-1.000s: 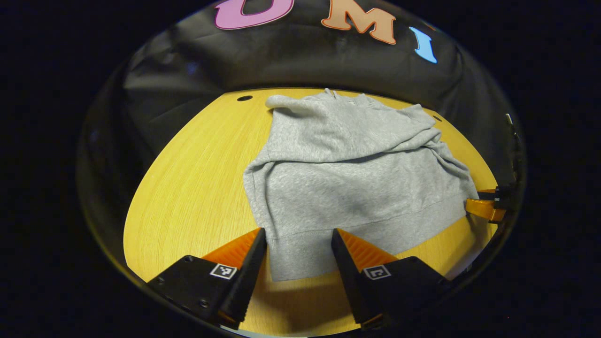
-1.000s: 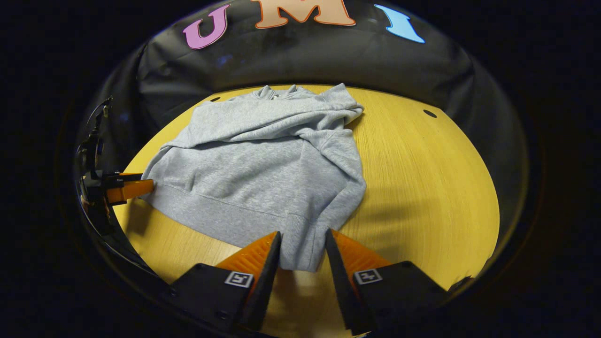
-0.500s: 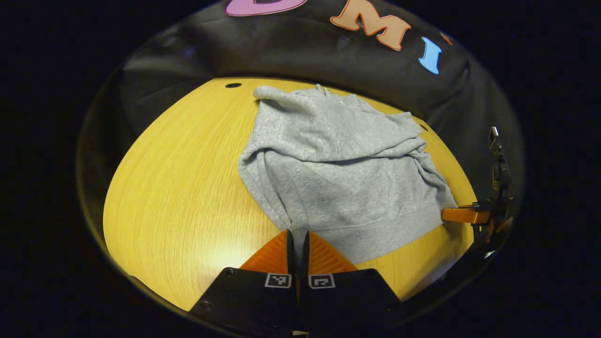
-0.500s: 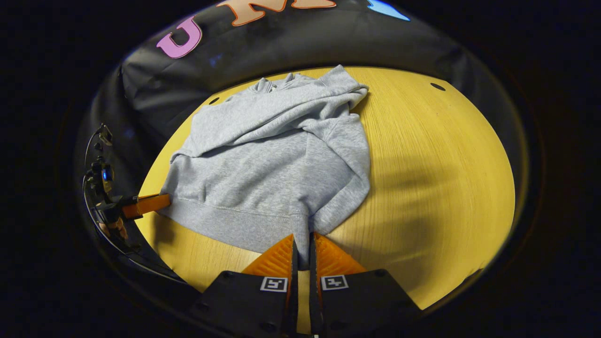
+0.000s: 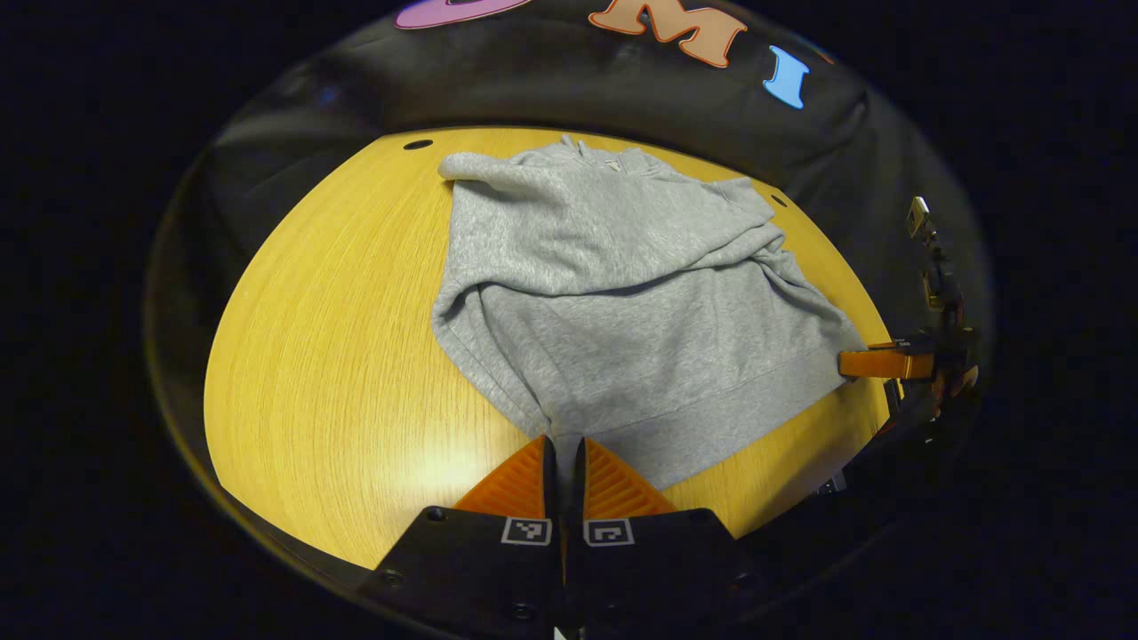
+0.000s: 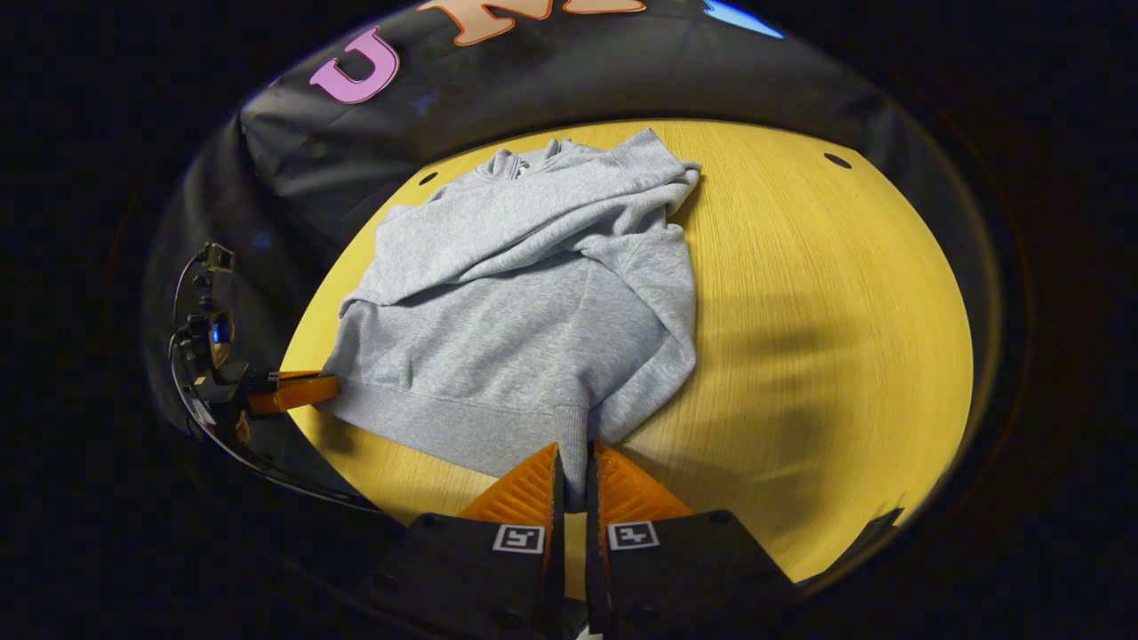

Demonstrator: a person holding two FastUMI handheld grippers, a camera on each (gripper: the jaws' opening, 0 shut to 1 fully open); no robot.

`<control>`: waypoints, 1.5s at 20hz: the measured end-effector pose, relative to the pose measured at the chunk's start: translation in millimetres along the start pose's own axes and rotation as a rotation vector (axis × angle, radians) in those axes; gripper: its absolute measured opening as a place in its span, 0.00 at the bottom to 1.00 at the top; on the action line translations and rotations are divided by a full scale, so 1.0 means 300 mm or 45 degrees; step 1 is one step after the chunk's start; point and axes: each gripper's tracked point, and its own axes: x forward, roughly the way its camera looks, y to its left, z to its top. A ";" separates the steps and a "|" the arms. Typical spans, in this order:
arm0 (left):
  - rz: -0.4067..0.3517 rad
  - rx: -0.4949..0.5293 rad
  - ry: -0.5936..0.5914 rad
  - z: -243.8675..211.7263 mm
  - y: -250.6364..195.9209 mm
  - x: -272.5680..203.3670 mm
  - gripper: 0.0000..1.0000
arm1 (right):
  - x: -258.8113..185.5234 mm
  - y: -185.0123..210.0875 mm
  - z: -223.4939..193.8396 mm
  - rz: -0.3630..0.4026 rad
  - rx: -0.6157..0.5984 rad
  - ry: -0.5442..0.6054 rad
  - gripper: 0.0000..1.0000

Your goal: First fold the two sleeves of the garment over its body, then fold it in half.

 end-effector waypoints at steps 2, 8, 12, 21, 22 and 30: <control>-0.002 -0.020 0.032 -0.002 0.005 0.006 0.00 | -0.001 0.005 0.002 0.010 -0.012 0.026 0.12; 0.042 -0.048 0.040 0.038 0.021 -0.015 0.00 | -0.015 0.067 0.041 0.094 0.008 0.071 0.12; 0.017 -0.138 -0.014 0.118 0.016 -0.065 0.00 | -0.079 0.090 0.152 0.136 0.050 -0.006 0.12; -0.012 -0.198 -0.164 0.387 0.045 -0.102 0.00 | -0.139 0.118 0.418 0.199 0.145 -0.182 0.12; -0.008 -0.209 -0.163 0.400 0.050 -0.103 0.00 | -0.137 0.123 0.442 0.210 0.166 -0.195 0.12; -0.011 -0.258 -0.175 0.562 0.072 -0.037 0.00 | -0.084 0.072 0.615 0.240 0.409 -0.224 0.12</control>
